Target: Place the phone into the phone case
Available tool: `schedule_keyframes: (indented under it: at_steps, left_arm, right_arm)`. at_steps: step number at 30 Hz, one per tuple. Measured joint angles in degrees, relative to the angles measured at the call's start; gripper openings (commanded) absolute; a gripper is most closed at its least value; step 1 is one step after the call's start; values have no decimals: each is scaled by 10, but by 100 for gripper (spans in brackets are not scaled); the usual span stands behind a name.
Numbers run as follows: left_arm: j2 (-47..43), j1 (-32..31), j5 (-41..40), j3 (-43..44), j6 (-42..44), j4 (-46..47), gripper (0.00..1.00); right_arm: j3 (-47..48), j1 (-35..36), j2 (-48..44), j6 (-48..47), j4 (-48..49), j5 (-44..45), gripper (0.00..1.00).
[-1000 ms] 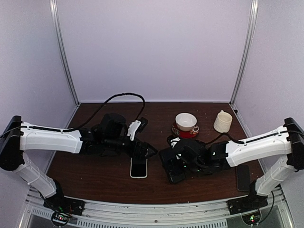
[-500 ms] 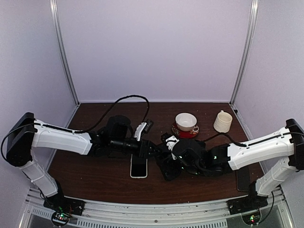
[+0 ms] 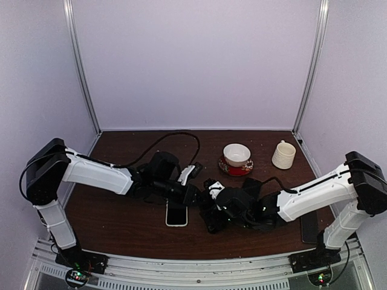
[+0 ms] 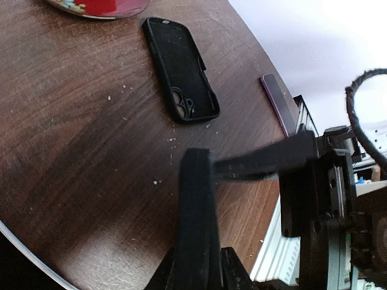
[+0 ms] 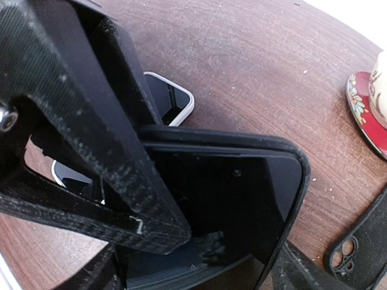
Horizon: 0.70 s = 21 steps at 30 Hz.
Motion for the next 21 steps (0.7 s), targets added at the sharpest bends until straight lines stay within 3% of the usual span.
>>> schedule_keyframes:
  at_steps: [6, 14, 17, 21]
  left_arm:
    - [9, 0, 0, 33, 65, -49, 0]
    - [8, -9, 11, 57, 194, -84, 0]
    - [5, -10, 20, 58, 234, -89, 0]
    - [1, -12, 35, 58, 285, -93, 0]
  right_arm:
    - [-35, -23, -9, -13, 58, -73, 99]
    - [-111, -113, -104, -64, 64, -289, 97]
    - [-123, -139, -149, -98, 66, -335, 85]
    - [-146, -161, -180, -136, 87, -380, 59]
